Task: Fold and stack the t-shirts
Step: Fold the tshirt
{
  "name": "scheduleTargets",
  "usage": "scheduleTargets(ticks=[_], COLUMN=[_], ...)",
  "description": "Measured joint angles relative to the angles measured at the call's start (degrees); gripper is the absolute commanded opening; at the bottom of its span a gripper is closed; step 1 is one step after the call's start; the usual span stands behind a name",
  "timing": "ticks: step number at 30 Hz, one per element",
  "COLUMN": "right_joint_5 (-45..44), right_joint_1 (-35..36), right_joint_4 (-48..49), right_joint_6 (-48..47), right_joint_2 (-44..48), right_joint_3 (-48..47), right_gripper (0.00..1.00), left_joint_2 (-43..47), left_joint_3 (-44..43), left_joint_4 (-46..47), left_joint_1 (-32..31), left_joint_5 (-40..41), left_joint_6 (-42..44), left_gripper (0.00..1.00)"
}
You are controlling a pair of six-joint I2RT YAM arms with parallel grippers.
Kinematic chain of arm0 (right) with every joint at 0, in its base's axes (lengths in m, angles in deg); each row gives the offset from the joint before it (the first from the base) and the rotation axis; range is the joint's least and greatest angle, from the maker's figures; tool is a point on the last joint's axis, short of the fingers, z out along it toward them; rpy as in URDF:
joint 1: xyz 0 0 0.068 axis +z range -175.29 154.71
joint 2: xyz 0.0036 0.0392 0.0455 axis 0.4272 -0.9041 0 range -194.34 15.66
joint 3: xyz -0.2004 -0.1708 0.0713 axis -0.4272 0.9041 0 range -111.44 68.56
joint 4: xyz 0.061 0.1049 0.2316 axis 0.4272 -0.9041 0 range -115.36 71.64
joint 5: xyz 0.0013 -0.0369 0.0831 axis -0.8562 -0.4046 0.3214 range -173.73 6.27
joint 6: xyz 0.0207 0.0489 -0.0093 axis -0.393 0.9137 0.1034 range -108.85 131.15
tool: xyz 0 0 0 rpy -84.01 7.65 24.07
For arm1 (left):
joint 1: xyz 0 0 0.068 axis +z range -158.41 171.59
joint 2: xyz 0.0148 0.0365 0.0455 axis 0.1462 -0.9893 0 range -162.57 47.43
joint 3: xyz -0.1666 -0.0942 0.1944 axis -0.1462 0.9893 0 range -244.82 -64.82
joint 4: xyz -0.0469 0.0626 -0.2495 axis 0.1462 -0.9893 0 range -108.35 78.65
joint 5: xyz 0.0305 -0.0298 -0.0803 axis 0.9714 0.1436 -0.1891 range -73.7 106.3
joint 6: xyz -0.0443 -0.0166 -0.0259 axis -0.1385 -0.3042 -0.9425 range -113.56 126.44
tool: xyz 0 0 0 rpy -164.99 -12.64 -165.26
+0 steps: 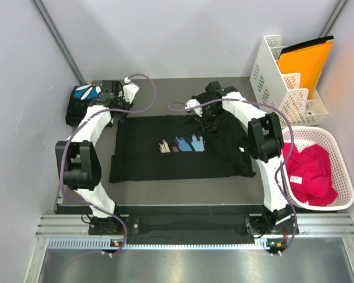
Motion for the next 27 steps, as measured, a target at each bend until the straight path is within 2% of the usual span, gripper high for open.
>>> scheduleTargets(ticks=[20,27], right_joint_5=[1.01,-0.63], right_joint_1=[2.67,2.89], right_joint_4=[1.38,4.87], right_joint_6=[1.05,2.03], right_joint_2=[0.0,0.07], right_joint_3=[-0.44,-0.42], right_gripper=[0.0,0.0], left_joint_2=[-1.86,-1.86], left_joint_3=[-0.9,-0.9], left_joint_4=[-0.04,-0.04], left_joint_1=[-1.05,-1.07], left_joint_5=[0.0,0.02], left_joint_6=[0.0,0.0], left_gripper=[0.44,0.44])
